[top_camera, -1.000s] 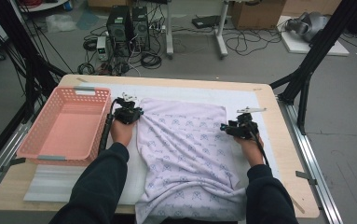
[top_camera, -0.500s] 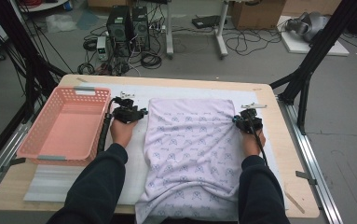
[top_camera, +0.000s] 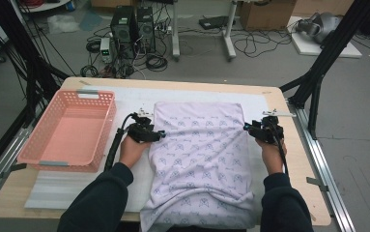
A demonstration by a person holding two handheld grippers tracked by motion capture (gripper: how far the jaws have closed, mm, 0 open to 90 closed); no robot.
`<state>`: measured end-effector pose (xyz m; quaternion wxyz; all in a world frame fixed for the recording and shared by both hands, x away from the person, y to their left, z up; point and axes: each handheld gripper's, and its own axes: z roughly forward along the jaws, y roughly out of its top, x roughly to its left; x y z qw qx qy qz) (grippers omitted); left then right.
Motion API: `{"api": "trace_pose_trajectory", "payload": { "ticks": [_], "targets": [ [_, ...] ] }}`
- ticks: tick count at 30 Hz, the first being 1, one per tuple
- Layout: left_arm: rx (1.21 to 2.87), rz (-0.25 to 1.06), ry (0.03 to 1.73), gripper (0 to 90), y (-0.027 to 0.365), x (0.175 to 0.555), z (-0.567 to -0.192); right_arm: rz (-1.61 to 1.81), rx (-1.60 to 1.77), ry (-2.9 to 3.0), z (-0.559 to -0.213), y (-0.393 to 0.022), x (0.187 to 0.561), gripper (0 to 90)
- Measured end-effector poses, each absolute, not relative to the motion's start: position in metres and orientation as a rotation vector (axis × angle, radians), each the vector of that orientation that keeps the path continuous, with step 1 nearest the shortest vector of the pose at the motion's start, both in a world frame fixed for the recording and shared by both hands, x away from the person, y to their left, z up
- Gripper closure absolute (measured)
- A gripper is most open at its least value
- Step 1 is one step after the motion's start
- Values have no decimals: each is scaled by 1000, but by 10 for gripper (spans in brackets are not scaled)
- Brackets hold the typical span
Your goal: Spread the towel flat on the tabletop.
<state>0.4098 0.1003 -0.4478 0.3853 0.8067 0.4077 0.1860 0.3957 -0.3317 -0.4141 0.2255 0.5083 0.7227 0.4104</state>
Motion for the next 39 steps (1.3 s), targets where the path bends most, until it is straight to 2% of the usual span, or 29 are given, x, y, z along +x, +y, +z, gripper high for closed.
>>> {"api": "trace_pose_trajectory", "payload": {
  "ticks": [2, 3, 8, 14, 15, 16, 17, 18, 22, 25, 27, 30, 33, 39],
  "targets": [
    [2053, 471, 1029, 790, 98, 410, -447, 1143, 1383, 2006, -413, -329, 390, 579],
    [2056, 489, 1026, 824, 98, 412, -447, 1141, 1370, 2021, -414, -328, 388, 580],
    [1977, 584, 1164, 841, 114, 434, -449, 1143, 1391, 2056, -425, -323, 385, 585],
    [1904, 585, 1231, 841, 127, 444, -451, 1076, 1388, 2205, -448, -302, 386, 530],
    [1901, 591, 1236, 841, 128, 445, -451, 1055, 1365, 2192, -448, -299, 385, 569],
    [1888, 586, 1253, 841, 130, 446, -451, 1048, 1346, 2202, -448, -298, 386, 653],
    [1871, 585, 1271, 841, 132, 446, -451, 1036, 1329, 2211, -447, -298, 386, 813],
    [1853, 581, 1288, 842, 133, 447, -451, 1032, 1304, 2213, -446, -298, 387, 875],
    [1869, 596, 1296, 843, 131, 452, -450, 968, 1304, 2164, -445, -299, 401, 890],
    [1855, 602, 1270, 814, 124, 452, -449, 902, 1314, 2083, -444, -300, 413, 891],
    [1840, 584, 1275, 640, 121, 452, -449, 838, 1307, 2019, -443, -301, 418, 890],
    [1885, 488, 1242, 500, 123, 448, -446, 893, 1405, 1990, -444, -308, 422, 849],
    [1887, 468, 1210, 488, 128, 438, -441, 948, 1393, 1976, -440, -312, 415, 763],
    [1899, 393, 1125, 476, 128, 416, -436, 1079, 1357, 2023, -427, -317, 395, 648]
  ]
}}
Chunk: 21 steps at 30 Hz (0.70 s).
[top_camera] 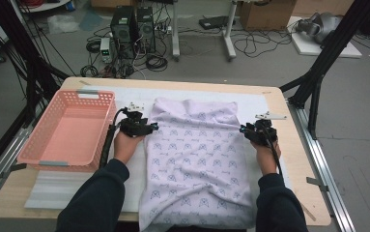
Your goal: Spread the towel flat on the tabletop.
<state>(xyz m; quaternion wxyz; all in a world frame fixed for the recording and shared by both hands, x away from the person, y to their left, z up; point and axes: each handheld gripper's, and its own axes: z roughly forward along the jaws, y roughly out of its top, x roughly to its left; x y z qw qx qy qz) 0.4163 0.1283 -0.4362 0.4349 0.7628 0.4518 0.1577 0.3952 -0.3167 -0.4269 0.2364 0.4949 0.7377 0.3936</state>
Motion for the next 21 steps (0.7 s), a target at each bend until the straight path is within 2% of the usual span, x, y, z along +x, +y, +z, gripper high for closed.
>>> {"api": "trace_pose_trajectory", "payload": {
  "ticks": [3, 10, 15, 18, 19, 20, 21],
  "targets": [
    [1903, 367, 1114, 442, 127, 408, -438, 1129, 1339, 2063, -424, -315, 384, 559],
    [1916, 317, 1058, 410, 124, 381, -437, 1114, 1253, 2208, -429, -310, 355, 456],
    [1958, 291, 1029, 409, 117, 366, -447, 1081, 1224, 2265, -440, -311, 343, 430],
    [2009, 362, 986, 398, 111, 362, -451, 1027, 1204, 2313, -445, -305, 344, 427],
    [2029, 406, 976, 422, 108, 360, -451, 1002, 1183, 2307, -446, -302, 344, 434],
    [2061, 471, 940, 514, 107, 359, -450, 996, 1186, 2298, -446, -300, 344, 467],
    [2062, 480, 919, 723, 107, 359, -450, 1004, 1199, 2297, -445, -299, 345, 604]
  ]
}}
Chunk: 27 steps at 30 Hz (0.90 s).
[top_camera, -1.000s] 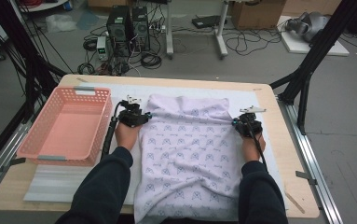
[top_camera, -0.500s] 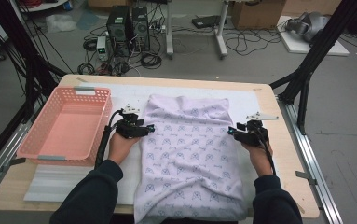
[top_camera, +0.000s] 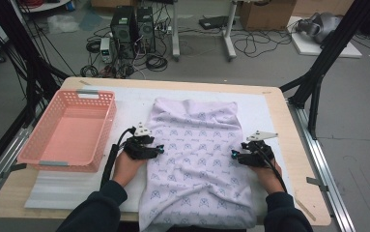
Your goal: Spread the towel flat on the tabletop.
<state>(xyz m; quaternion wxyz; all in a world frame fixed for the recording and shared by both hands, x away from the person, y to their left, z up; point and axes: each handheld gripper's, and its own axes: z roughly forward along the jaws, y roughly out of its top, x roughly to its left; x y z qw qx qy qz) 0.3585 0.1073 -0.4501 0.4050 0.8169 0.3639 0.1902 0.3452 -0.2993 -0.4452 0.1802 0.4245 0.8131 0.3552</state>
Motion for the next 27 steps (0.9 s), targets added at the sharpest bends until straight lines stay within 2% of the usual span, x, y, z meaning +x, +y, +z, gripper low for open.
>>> {"api": "trace_pose_trajectory", "payload": {
  "ticks": [1, 2, 3, 4, 6, 8, 9, 10, 12, 15, 16, 17, 18, 22, 27],
  "targets": [
    [2056, 493, 929, 854, 107, 360, -451, 1041, 1214, 2315, -446, -299, 347, 663],
    [2050, 505, 946, 861, 107, 362, -450, 1027, 1220, 2308, -445, -296, 347, 704],
    [2040, 536, 968, 864, 107, 365, -450, 1023, 1198, 2311, -445, -294, 347, 806],
    [2020, 563, 1000, 865, 111, 369, -450, 1027, 1184, 2327, -444, -290, 347, 847],
    [1953, 533, 1093, 869, 121, 379, -450, 1008, 1144, 2338, -444, -283, 347, 862],
    [1921, 584, 1139, 884, 131, 387, -448, 1015, 1113, 2358, -443, -275, 346, 862],
    [1877, 557, 1167, 884, 136, 392, -448, 1005, 1091, 2358, -443, -273, 346, 858],
    [1856, 533, 1197, 884, 140, 395, -449, 1002, 1088, 2348, -443, -271, 347, 821],
    [1878, 533, 1189, 883, 139, 397, -449, 981, 1122, 2289, -443, -272, 349, 619],
    [1895, 548, 1172, 883, 135, 396, -449, 956, 1186, 2250, -446, -278, 353, 523],
    [1894, 545, 1173, 883, 135, 397, -450, 977, 1211, 2247, -446, -281, 355, 564],
    [1894, 543, 1175, 884, 136, 397, -450, 1001, 1207, 2264, -447, -283, 357, 689],
    [1889, 540, 1176, 884, 136, 397, -450, 1018, 1183, 2288, -447, -283, 359, 854],
    [1888, 539, 1171, 884, 135, 397, -449, 912, 1101, 2255, -445, -280, 370, 870],
    [1876, 544, 1139, 883, 120, 401, -448, 829, 1162, 2096, -442, -289, 399, 869]
  ]
}}
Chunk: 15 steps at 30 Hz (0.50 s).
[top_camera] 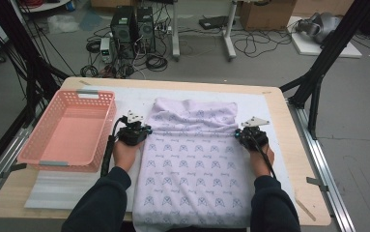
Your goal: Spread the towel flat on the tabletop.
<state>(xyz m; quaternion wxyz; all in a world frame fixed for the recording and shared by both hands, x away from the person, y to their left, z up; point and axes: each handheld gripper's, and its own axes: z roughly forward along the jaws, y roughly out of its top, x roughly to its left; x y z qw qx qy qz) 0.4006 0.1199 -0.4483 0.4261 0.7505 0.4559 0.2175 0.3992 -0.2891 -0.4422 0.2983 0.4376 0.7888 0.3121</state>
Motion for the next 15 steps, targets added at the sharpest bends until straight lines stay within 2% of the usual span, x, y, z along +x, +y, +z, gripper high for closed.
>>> {"api": "trace_pose_trajectory", "payload": {
  "ticks": [3, 5, 6, 7, 9, 15],
  "targets": [
    [1876, 552, 1149, 848, 114, 403, -449, 812, 1207, 2075, -443, -288, 413, 848],
    [1843, 492, 1190, 622, 118, 402, -446, 844, 1217, 2060, -441, -288, 411, 776],
    [1850, 474, 1192, 543, 122, 400, -444, 873, 1220, 2050, -439, -289, 407, 743],
    [1858, 475, 1185, 511, 125, 397, -442, 894, 1216, 2043, -437, -291, 403, 722],
    [1869, 488, 1155, 486, 132, 389, -439, 953, 1234, 2020, -432, -297, 394, 660],
    [1904, 427, 1165, 483, 145, 365, -445, 1075, 1194, 2076, -426, -307, 356, 597]
  ]
}}
